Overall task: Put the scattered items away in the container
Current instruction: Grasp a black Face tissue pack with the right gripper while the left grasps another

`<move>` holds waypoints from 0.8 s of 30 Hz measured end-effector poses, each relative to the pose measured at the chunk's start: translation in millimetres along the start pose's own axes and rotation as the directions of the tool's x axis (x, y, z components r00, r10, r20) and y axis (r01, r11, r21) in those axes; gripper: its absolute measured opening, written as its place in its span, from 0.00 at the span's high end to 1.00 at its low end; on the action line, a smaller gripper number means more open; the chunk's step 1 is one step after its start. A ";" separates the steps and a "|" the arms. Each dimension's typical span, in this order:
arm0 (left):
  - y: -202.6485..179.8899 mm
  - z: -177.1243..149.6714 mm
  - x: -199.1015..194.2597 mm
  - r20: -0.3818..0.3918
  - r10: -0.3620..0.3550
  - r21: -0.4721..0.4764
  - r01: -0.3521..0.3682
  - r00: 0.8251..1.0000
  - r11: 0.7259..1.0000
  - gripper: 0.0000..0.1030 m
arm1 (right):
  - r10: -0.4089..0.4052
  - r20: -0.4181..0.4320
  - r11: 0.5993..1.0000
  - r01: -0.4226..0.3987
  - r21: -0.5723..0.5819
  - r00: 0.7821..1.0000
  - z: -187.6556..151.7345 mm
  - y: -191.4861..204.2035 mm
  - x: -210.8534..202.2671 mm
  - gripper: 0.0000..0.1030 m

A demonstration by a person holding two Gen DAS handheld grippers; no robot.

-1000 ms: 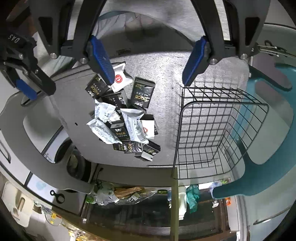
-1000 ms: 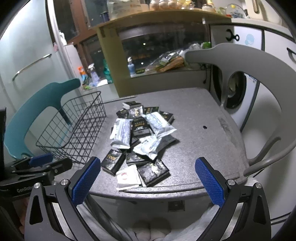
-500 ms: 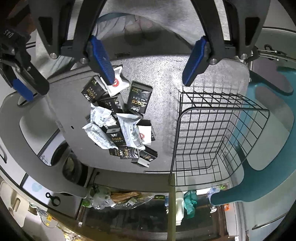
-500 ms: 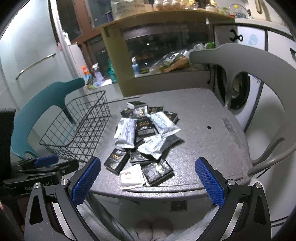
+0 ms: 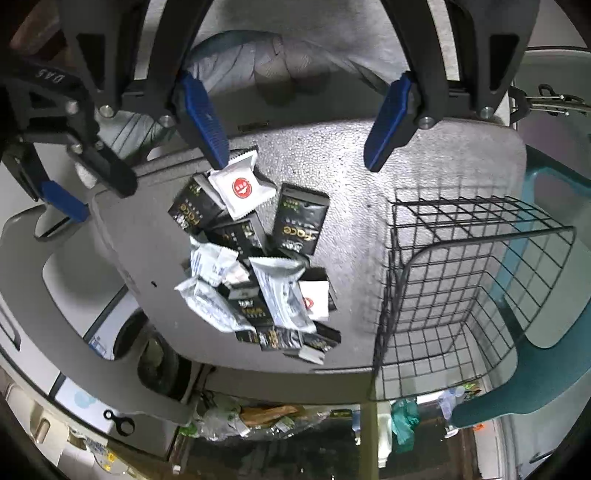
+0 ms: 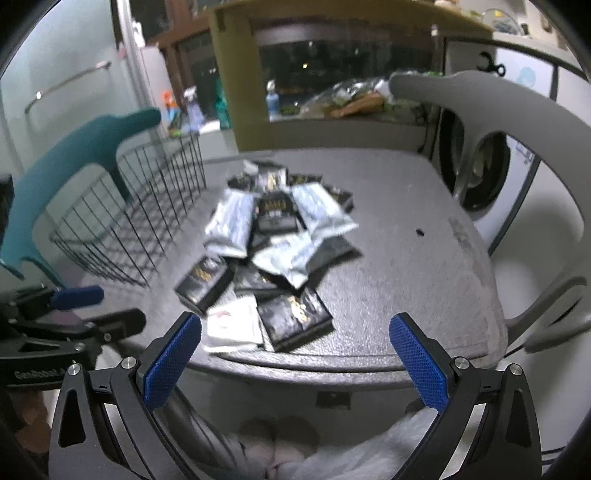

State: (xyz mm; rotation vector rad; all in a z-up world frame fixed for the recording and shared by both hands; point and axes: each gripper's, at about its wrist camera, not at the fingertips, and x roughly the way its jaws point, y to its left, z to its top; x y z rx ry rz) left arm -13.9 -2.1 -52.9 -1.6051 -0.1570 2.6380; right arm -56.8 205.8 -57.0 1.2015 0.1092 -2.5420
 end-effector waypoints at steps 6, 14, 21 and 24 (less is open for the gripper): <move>-4.4 10.9 42.3 -0.053 -0.005 0.018 0.006 0.999 1.000 0.24 | 0.015 -0.061 0.998 -0.019 -0.054 0.998 -6.0 -7.7 38.2 0.00; -4.3 25.6 89.9 -0.094 -0.009 0.017 0.011 0.996 1.000 0.24 | 0.006 -0.134 0.997 -0.016 -0.074 0.991 -8.4 -15.9 86.1 0.00; -6.1 33.4 113.1 -0.118 -0.021 0.025 0.024 0.993 0.999 0.24 | 0.027 -0.163 0.994 -0.043 -0.096 0.986 -11.3 -8.3 103.4 0.00; -8.2 34.9 117.1 -0.112 -0.015 0.035 0.019 0.994 0.999 0.24 | 0.023 -0.170 0.995 -0.039 -0.090 0.985 -11.5 -7.4 111.8 0.06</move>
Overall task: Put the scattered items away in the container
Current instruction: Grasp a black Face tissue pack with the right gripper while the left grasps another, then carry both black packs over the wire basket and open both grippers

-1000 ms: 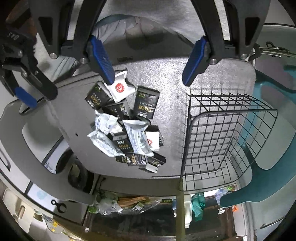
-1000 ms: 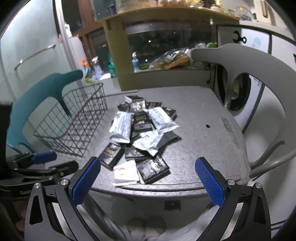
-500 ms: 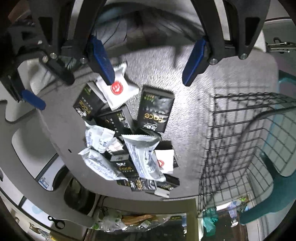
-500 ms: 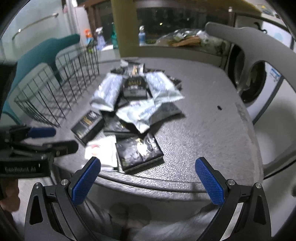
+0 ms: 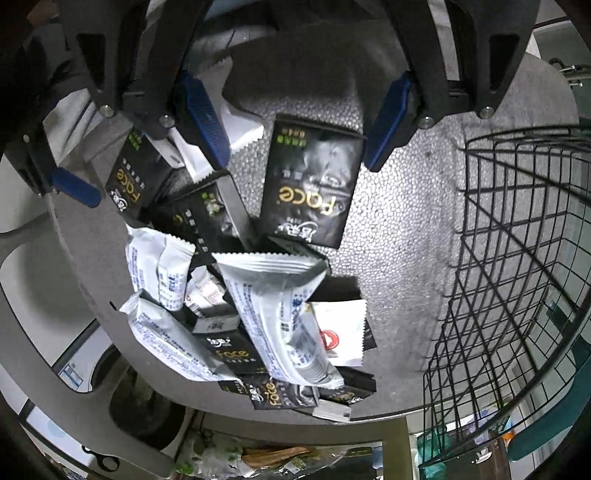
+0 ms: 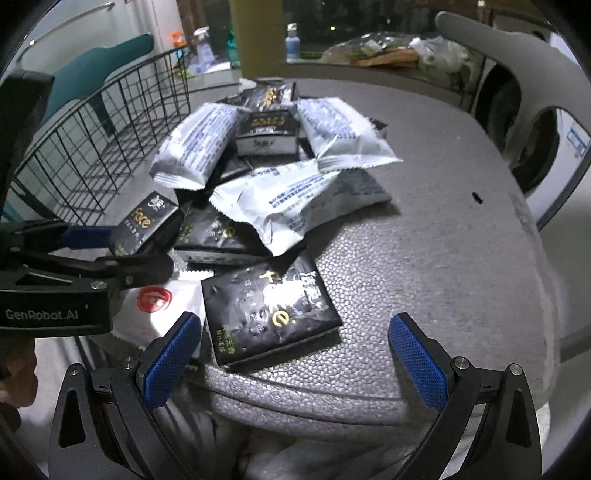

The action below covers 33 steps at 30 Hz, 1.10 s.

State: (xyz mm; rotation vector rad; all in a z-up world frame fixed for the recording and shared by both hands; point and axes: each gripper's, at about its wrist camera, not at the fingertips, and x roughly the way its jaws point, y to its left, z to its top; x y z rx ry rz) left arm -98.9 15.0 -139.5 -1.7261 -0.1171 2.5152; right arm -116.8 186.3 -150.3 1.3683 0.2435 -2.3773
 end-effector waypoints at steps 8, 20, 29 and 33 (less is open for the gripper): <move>-6.6 -0.9 -0.2 0.012 0.041 0.030 -0.042 0.999 0.999 0.43 | 0.004 0.004 0.999 -0.004 0.041 1.000 6.4 -19.4 -5.6 0.37; -7.3 5.9 2.5 0.003 0.025 0.051 -0.025 1.000 0.998 0.43 | -0.066 0.010 0.994 0.065 0.084 0.998 2.4 -34.0 -8.4 0.37; -4.9 27.1 20.6 0.011 0.056 0.075 -0.057 0.998 0.996 0.39 | -0.094 0.009 0.993 0.094 0.066 0.995 5.4 -31.2 -5.5 0.35; -1.9 30.2 22.2 0.015 0.073 0.079 -0.074 0.997 0.994 0.45 | -0.094 0.008 0.993 0.093 0.075 0.996 5.2 -32.3 -6.3 0.38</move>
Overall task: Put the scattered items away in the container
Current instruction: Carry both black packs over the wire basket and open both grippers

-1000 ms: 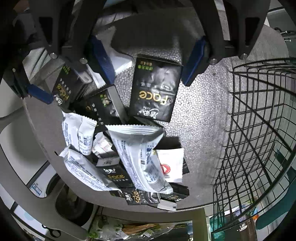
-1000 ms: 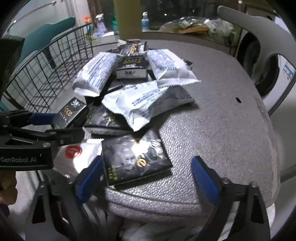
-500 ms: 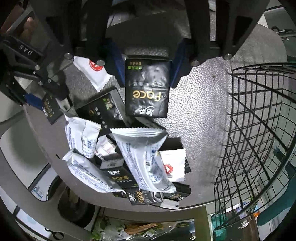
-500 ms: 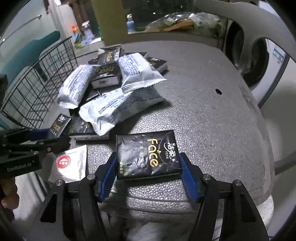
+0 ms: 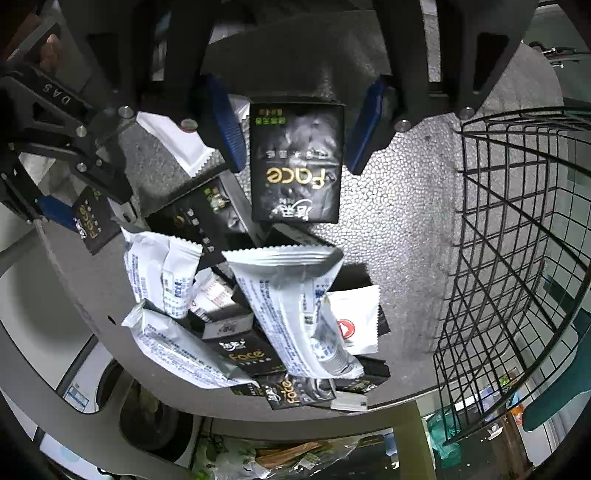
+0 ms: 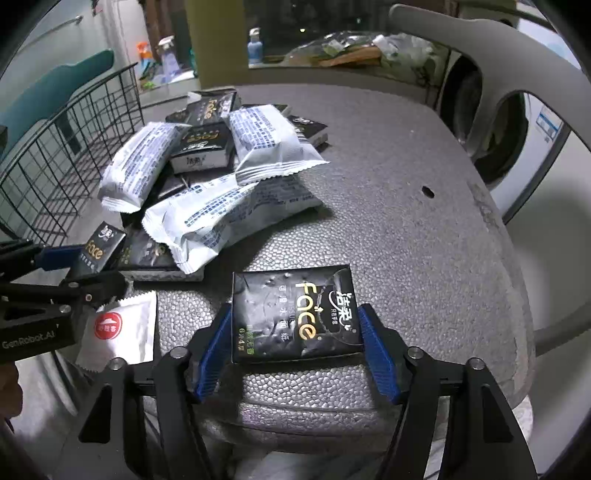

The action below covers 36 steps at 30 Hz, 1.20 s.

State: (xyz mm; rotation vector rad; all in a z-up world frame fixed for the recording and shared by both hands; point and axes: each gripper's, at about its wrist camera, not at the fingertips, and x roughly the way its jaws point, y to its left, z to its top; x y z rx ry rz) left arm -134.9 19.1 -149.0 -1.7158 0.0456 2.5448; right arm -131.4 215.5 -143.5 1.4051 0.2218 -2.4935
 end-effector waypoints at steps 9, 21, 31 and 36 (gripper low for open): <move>6.9 4.8 -17.9 0.033 -0.028 -0.004 0.028 0.999 1.000 0.50 | 0.020 0.035 0.999 -0.021 0.027 0.999 7.6 -0.2 -21.0 0.38; 85.3 38.3 -165.1 0.258 0.063 -0.160 -0.022 0.964 0.987 0.49 | 0.213 0.271 0.971 -0.173 -0.164 0.939 103.4 108.9 -117.1 0.38; 204.1 39.5 -125.0 0.099 0.133 -0.377 -0.086 0.986 0.922 0.50 | 0.294 0.166 0.911 -0.224 -0.346 0.941 144.4 227.1 -70.6 0.38; 217.2 34.5 -113.0 0.067 0.102 -0.415 -0.065 0.993 0.908 0.50 | 0.275 0.149 0.906 -0.204 -0.370 0.950 140.9 238.5 -60.5 0.38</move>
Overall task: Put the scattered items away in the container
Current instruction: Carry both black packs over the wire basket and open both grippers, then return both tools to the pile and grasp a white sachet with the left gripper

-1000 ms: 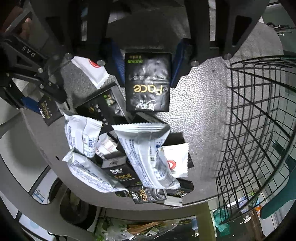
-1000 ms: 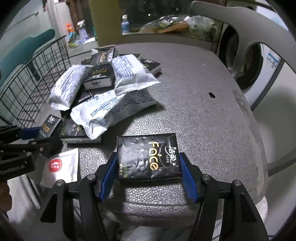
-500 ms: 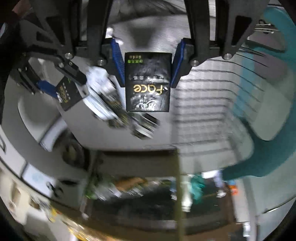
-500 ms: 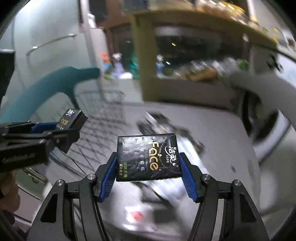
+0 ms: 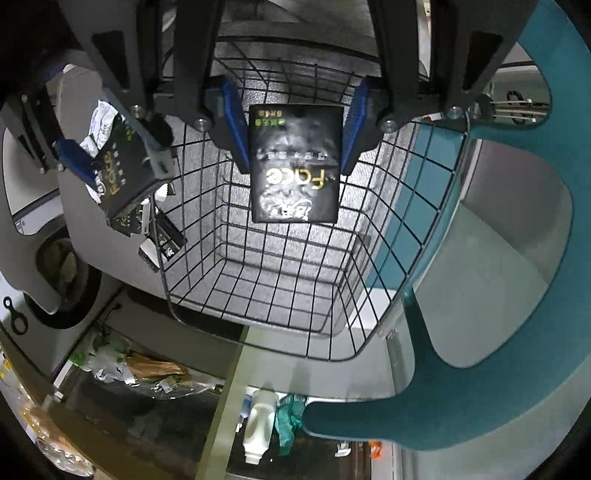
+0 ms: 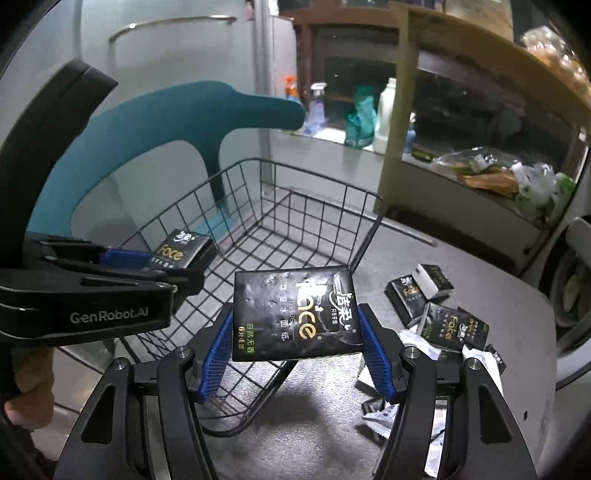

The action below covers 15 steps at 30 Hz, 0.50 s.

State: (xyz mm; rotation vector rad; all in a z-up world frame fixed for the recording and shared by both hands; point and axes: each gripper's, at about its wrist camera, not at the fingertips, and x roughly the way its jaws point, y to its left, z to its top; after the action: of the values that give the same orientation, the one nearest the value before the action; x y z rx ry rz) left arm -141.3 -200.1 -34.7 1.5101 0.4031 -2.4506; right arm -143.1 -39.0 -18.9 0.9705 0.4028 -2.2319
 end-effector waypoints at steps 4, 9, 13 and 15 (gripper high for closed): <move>1.7 -6.8 -5.0 0.009 0.029 -0.003 -0.029 1.000 1.000 0.48 | -0.035 -0.015 0.999 0.034 -0.004 0.999 0.6 -4.5 11.0 0.38; 6.0 -10.8 -6.9 0.009 0.009 -0.021 -0.009 1.000 1.000 0.33 | -0.035 0.002 0.999 0.035 0.016 0.999 -1.1 -9.6 6.5 0.28; 1.4 -10.6 -11.0 0.019 0.001 -0.017 -0.001 1.000 1.000 0.33 | -0.017 0.013 0.999 0.016 0.049 1.000 -1.9 -17.5 1.4 0.28; -1.0 -11.7 -14.5 0.024 -0.007 -0.015 0.007 1.000 1.000 0.33 | -0.009 0.011 0.998 0.009 0.064 1.000 -3.2 -22.5 -1.2 0.28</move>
State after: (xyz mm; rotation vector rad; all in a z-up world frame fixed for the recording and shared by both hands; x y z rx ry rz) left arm -125.5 -194.2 -26.7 1.4744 0.4226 -2.4628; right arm -156.1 -20.3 -19.8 0.9900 0.3334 -2.2697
